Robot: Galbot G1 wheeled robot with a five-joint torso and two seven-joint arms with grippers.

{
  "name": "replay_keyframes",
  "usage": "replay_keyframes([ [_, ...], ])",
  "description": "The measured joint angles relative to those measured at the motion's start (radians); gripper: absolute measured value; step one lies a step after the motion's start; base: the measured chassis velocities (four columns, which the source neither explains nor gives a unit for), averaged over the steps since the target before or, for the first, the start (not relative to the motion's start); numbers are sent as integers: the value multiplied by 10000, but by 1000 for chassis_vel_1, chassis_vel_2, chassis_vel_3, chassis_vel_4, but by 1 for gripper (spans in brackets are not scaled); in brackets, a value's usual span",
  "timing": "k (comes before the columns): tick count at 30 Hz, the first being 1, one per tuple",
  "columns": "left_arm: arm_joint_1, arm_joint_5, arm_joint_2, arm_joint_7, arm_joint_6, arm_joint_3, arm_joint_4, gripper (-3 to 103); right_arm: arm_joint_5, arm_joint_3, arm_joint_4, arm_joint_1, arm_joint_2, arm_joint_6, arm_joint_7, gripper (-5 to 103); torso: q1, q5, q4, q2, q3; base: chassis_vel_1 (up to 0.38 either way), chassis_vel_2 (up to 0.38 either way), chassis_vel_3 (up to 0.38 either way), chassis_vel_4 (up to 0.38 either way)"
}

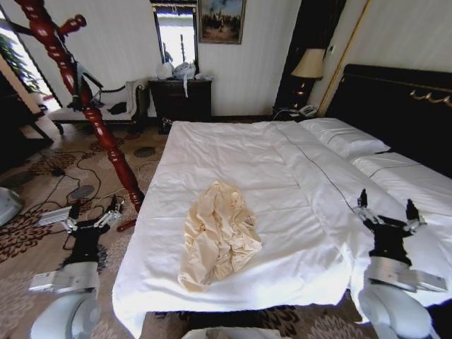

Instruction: Pick up the clothes from the bed and hang them on the clothes hanger.

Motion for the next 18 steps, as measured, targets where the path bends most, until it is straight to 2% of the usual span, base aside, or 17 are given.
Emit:
replay_keyframes([
  [5,-42,-373,232,226,121,52,-112,100,88,-20,1,4,-33,-6,-89,100,0,-2,2,0,0,0,0,0,0],
  [7,-54,-606,376,188,294,52,-398,100,471,-313,-134,14,-144,5,-524,100,0,-3,1,0,-1,0,0,0,0],
  [10,-27,-817,607,112,459,-51,-845,100,1584,-1268,-638,45,-441,50,-1858,100,1,4,7,-1,0,0,0,0,0],
  [14,17,-868,686,38,518,-85,-968,100,1827,-1472,-749,55,-497,77,-2153,100,1,-1,3,0,0,0,0,0,0],
  [18,51,-578,592,-116,518,-14,-755,100,1841,-1488,-765,56,-499,86,-2172,100,0,-3,2,0,-1,0,0,0,0],
])
